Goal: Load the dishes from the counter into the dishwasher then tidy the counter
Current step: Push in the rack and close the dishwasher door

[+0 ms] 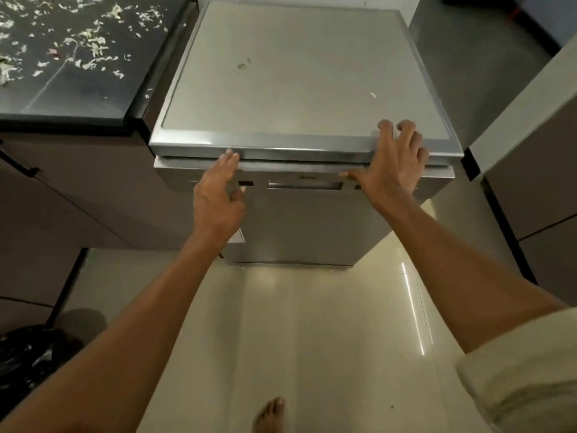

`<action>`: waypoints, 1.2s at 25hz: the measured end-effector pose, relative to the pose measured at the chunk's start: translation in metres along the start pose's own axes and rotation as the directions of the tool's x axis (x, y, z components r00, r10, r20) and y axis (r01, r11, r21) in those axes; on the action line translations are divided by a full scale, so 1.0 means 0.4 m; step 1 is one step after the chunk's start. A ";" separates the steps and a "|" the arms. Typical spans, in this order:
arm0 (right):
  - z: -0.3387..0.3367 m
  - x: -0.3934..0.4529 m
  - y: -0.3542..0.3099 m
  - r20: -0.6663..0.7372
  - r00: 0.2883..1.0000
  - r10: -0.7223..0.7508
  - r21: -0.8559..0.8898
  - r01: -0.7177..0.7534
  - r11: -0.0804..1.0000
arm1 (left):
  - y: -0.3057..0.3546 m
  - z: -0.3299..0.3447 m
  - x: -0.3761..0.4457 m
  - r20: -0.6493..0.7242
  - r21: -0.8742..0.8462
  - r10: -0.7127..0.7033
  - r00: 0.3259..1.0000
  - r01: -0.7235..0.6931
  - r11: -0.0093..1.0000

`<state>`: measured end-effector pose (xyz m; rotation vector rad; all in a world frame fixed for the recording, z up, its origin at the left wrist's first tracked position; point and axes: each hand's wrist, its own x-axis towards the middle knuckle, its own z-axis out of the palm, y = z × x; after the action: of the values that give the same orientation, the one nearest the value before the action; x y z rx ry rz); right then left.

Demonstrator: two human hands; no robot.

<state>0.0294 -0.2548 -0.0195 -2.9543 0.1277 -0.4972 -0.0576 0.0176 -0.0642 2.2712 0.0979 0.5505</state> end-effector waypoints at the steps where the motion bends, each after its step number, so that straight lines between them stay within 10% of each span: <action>1: 0.003 0.023 0.005 0.051 0.998 -0.045 0.017 0.044 0.999 | -0.023 -0.006 0.042 0.044 0.079 0.070 0.997 -0.073 0.994; 10: 0.041 0.055 0.073 0.200 0.950 -0.239 0.010 0.242 0.970 | -0.113 -0.051 0.228 0.320 0.388 0.293 0.901 -0.407 0.827; 30: 0.058 0.072 0.114 0.142 0.922 -0.361 -0.027 0.369 0.929 | -0.112 -0.029 0.216 0.223 0.486 0.293 0.930 -0.366 0.793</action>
<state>0.0613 -0.2997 -0.0390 -3.0597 -0.4411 -0.3364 0.0202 0.0771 -0.0582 2.8837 -0.2602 0.5978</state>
